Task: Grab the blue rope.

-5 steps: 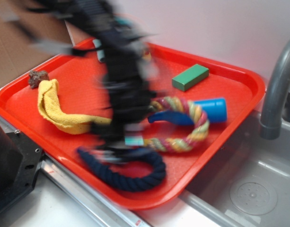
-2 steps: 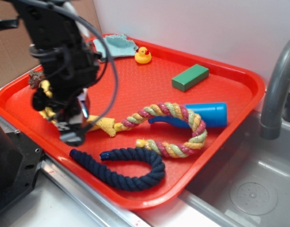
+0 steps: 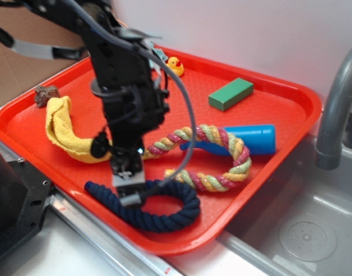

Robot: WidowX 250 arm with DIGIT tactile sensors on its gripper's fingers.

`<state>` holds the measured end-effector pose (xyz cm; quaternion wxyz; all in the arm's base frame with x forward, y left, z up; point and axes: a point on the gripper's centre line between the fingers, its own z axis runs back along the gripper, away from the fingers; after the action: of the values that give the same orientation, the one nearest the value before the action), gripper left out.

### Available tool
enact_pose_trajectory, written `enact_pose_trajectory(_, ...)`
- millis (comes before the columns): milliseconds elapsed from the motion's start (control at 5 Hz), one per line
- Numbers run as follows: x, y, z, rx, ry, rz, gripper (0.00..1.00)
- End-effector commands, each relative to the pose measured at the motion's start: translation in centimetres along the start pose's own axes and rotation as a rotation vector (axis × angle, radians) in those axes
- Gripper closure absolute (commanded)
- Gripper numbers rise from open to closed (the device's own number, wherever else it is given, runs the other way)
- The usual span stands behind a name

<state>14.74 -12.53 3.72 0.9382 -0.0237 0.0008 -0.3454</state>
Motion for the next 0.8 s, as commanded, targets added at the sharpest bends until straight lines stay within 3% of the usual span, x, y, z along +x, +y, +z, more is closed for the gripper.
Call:
enact_pose_trajectory(0,0.3,-1.3,-1.6,-0.069,-0.036,0.025,0.00)
enact_pose_trajectory(200,1.3,-1.3,-2.8,-0.107,-0.037,0.007,0.00)
enact_pose_trajectory(400,1.5,-1.3,-2.7,-0.118,-0.023,0.006,1.00)
enact_pose_trajectory(600,1.3,-1.2,-1.7,-0.108,-0.007,0.020,1.00)
